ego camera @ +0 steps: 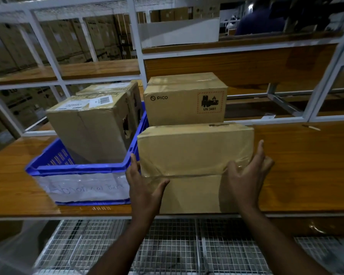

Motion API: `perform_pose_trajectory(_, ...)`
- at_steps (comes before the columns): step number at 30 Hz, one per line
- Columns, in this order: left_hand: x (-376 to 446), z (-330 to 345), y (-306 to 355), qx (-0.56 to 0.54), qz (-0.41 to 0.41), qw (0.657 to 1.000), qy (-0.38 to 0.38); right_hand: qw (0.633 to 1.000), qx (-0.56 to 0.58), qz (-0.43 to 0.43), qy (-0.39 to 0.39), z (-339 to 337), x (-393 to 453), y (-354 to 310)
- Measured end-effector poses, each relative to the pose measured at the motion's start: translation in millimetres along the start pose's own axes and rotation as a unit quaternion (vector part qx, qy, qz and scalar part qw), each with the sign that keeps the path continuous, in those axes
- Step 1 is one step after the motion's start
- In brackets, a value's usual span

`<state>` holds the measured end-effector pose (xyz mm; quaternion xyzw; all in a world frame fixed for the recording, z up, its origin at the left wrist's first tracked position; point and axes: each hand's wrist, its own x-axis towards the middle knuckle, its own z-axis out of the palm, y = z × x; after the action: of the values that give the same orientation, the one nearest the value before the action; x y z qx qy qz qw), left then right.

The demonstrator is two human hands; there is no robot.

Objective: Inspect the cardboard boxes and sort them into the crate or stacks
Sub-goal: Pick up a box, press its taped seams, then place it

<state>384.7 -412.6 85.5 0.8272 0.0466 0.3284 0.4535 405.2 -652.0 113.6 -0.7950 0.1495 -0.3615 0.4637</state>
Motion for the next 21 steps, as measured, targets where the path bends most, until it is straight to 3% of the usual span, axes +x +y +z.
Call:
perform_pose_trajectory(5, -8.7, -0.4, -26.6, 0.030, 0.027, 0.998, -0.050, 0.998, -0.024, 0.027, -0.056, 2.1, -5.8, 30.0)
perform_pose_trajectory(9, -2.1, -3.2, -16.2, 0.037, 0.022, 0.998, -0.053, 0.998, -0.013, 0.022, -0.052, -0.3, -4.7, 24.4)
perform_pose_trajectory(12, 3.9, -2.6, 4.7, 0.057, 0.094, 0.994, 0.002, 0.999, -0.008, -0.052, -0.010, -1.7, -5.6, 8.2)
perform_pose_trajectory(15, 17.7, 1.7, 33.6, 0.114, 0.224, 0.968, 0.016, 0.978, -0.063, -0.198, 0.009, -1.5, 0.0, -11.2)
perform_pose_trajectory(18, 32.1, 11.8, 56.4, 0.165, 0.265, 0.946, -0.085, 0.946, -0.119, -0.287, -0.089, 6.6, 7.5, -31.4)
perform_pose_trajectory(21, 37.5, 18.7, 62.6, 0.260, 0.255, 0.919, -0.148, 0.926, -0.181, -0.297, -0.144, 17.1, 9.0, -38.6)
